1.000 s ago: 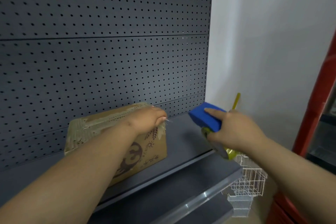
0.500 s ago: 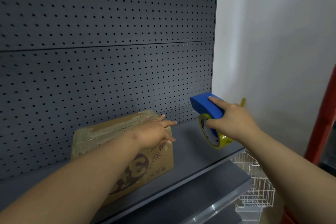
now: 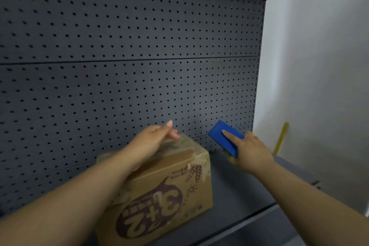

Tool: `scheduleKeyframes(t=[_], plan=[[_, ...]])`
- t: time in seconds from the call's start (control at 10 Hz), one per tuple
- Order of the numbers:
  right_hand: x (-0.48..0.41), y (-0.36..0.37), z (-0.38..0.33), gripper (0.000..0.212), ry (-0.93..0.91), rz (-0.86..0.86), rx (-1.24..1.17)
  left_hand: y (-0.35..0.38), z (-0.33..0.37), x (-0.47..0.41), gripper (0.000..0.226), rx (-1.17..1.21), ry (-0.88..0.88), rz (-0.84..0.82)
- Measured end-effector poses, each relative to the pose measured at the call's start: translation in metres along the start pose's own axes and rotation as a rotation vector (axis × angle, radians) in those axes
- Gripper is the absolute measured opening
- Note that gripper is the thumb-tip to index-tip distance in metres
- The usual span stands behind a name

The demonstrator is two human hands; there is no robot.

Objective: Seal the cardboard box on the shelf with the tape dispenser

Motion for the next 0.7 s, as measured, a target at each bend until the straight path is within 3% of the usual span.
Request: scheduleKeyframes(t=[0.1,0.2,0.3,0.5,0.6,0.7], plan=[[-0.007,0.024,-0.014,0.08,-0.118,-0.008,0.145,-0.023,-0.018,0.019,0.056,-0.381,-0.08,-0.012],[-0.011,0.05,-0.019,0.075,-0.219,-0.025,0.201,-0.033,-0.038,0.033,0.063,-0.602,-0.13,-0.06],[-0.007,0.069,-0.024,0.058,-0.265,-0.06,0.23,-0.036,-0.047,0.044,0.061,-0.629,-0.177,-0.06],[0.004,0.092,-0.019,0.1,-0.313,-0.217,0.273,-0.033,-0.057,0.057,0.059,-0.717,-0.202,-0.076],[0.008,0.094,-0.018,0.107,-0.327,-0.303,0.211,-0.034,-0.052,0.057,0.058,-0.701,-0.197,-0.039],[-0.003,0.069,-0.014,0.091,-0.255,-0.289,0.08,-0.045,-0.042,0.057,0.056,-0.69,-0.198,0.058]])
Point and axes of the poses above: each hand's wrist, its own x-axis away from the middle knuckle, its own y-axis out of the palm, z = x × y, the point moved 6 cm from there along -x, towards the middle knuckle, and after that the axes turned 4 degrees about y, right-handed, at the moved point
